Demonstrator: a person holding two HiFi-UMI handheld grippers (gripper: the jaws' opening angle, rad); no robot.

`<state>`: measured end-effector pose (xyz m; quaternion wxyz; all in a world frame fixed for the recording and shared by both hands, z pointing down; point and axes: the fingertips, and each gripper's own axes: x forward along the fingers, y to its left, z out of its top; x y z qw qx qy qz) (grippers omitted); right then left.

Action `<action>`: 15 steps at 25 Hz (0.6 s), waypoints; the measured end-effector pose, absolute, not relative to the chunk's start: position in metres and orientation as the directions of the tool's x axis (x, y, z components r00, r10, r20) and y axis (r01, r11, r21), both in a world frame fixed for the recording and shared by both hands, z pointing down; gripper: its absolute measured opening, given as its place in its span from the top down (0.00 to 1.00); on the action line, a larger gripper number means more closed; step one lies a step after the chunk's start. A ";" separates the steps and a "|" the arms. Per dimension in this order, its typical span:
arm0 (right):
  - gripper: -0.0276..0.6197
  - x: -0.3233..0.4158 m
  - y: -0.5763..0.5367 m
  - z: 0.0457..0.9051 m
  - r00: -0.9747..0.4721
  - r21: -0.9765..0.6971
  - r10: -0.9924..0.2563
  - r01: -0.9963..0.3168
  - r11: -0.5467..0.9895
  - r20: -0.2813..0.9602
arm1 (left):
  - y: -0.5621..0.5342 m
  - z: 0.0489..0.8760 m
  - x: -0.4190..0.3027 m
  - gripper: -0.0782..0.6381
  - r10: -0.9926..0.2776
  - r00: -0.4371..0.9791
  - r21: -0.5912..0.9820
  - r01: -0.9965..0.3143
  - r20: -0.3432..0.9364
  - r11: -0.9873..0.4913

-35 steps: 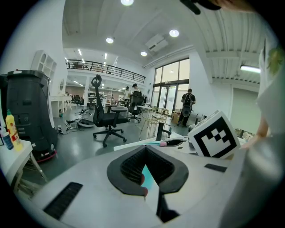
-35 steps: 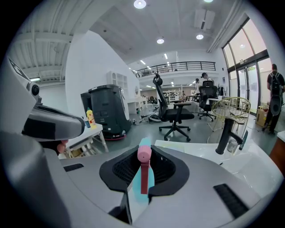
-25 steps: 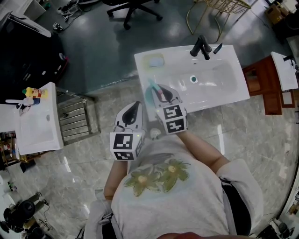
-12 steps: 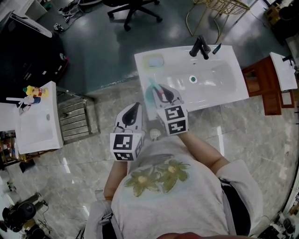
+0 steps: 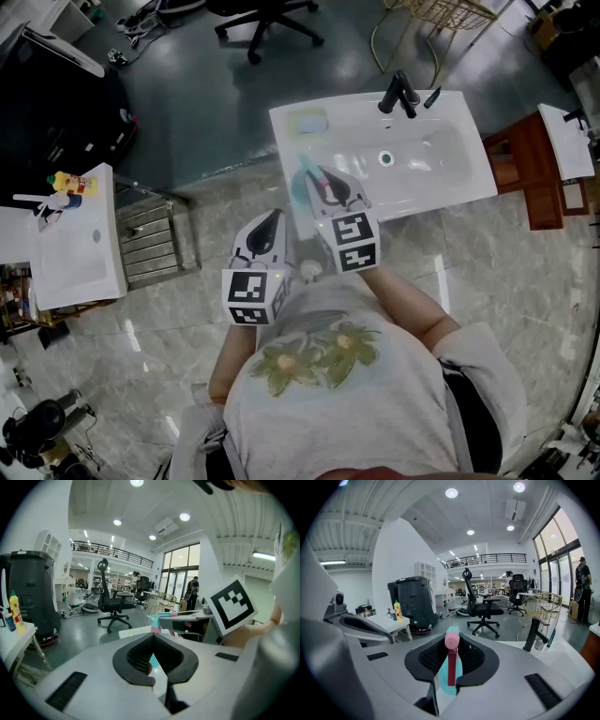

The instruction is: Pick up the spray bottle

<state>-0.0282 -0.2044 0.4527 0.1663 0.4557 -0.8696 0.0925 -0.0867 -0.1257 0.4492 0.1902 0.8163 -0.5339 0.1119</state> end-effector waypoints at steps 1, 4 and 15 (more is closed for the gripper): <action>0.85 -0.028 -0.204 0.450 -0.531 -0.009 -0.763 -0.822 0.569 0.368 | -0.125 0.449 -0.087 0.88 -0.829 0.405 0.192 -0.914 0.385 -0.357; 0.85 -0.029 -0.201 0.442 -0.536 -0.004 -0.766 -0.820 0.572 0.356 | -0.123 0.447 -0.088 0.88 -0.831 0.404 0.195 -0.914 0.382 -0.355; 0.85 -0.026 -0.184 0.421 -0.546 0.013 -0.774 -0.814 0.580 0.321 | -0.111 0.443 -0.084 0.88 -0.830 0.414 0.204 -0.909 0.373 -0.362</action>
